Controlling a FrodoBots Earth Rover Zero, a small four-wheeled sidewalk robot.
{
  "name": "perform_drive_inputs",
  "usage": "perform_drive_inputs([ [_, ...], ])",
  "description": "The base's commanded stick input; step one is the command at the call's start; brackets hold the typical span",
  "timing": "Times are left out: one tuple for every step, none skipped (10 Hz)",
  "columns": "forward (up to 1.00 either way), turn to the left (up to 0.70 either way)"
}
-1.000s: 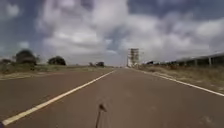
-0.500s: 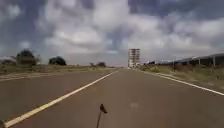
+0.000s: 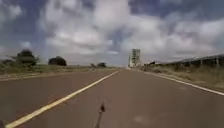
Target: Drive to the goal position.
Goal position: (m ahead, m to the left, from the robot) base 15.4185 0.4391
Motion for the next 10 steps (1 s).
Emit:
perform_drive_inputs([
  [1.0, -0.26],
  [1.0, -0.4],
  [1.0, -0.4],
  [1.0, -0.4],
  [1.0, -0.4],
  [1.0, -0.32],
  [1.0, -0.12],
  [1.0, 0.0],
  [1.0, 0.0],
  [1.0, 0.0],
])
